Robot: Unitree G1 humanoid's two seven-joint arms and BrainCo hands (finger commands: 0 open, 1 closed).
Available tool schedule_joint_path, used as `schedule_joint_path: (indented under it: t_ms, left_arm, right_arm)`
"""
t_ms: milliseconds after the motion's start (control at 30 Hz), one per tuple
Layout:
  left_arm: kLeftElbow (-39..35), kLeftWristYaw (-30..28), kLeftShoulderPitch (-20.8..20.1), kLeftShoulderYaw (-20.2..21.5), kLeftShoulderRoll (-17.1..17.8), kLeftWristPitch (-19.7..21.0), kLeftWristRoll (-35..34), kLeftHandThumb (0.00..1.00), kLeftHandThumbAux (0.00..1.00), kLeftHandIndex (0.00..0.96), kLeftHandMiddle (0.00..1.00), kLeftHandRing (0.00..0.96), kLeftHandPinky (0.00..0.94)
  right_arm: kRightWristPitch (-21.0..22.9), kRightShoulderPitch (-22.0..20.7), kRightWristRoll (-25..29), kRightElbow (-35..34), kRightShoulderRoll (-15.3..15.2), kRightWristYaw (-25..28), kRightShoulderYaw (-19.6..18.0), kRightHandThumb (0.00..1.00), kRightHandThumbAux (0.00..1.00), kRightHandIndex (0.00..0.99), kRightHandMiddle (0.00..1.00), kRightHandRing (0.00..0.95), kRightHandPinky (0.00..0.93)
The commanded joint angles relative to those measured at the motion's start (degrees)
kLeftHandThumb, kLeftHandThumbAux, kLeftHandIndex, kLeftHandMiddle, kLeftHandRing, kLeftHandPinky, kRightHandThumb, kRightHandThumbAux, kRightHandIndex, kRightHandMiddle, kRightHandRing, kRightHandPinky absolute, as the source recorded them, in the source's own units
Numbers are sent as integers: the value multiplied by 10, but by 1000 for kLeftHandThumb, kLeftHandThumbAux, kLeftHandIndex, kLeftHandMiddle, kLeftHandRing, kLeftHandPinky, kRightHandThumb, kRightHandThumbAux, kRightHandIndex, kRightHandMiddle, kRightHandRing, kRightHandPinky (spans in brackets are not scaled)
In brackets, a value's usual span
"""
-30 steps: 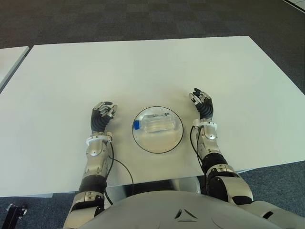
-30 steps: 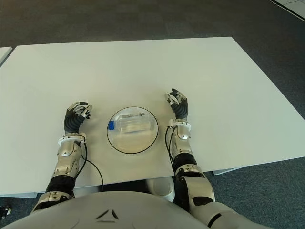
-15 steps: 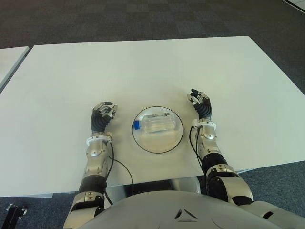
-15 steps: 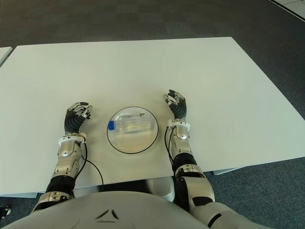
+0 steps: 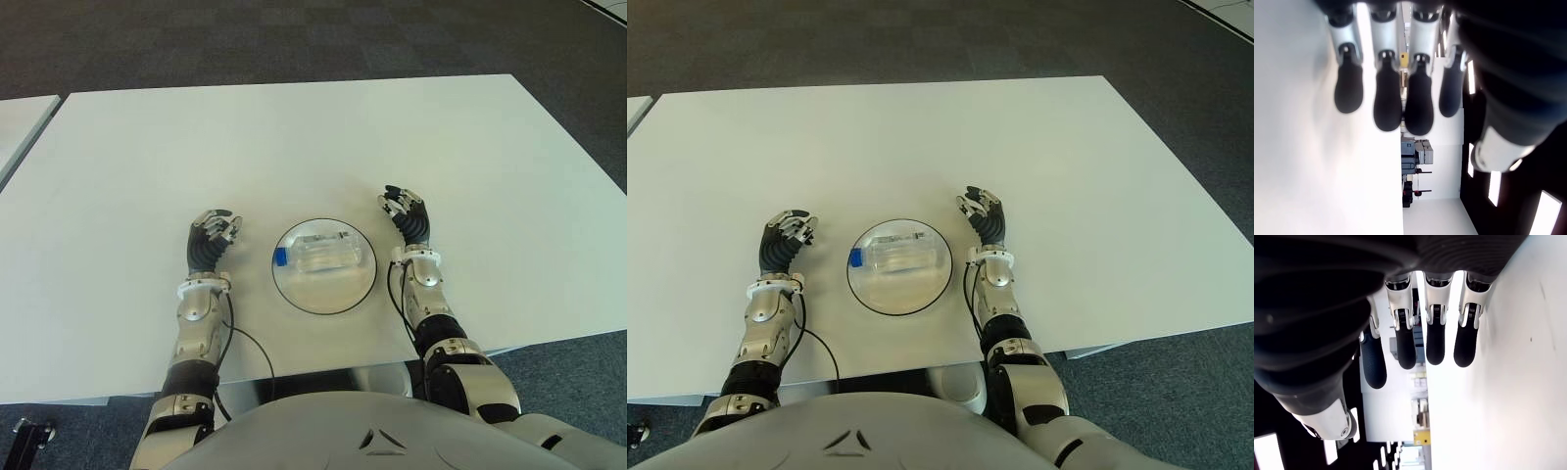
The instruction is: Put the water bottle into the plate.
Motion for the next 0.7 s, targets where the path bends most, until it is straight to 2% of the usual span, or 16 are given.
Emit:
schedule_joint_path:
  t_ms: [33, 333, 700]
  left_arm:
    - [5, 5, 14, 0, -3, 20, 1, 708, 713, 436, 678, 657, 642]
    - [3, 8, 15, -2, -2, 25, 7, 708, 714, 435, 668, 649, 624]
    - [0, 6, 17, -3, -2, 24, 11, 708, 715, 436, 674, 658, 648]
  right_arm:
    - [19, 14, -7, 4, 2, 1, 4, 708, 728, 435, 618, 629, 644]
    - [22, 16, -10, 2, 2, 2, 7, 707, 728, 434, 613, 625, 639]
    - [35, 16, -10, 3, -1, 9, 10, 707, 728, 434, 612, 622, 632]
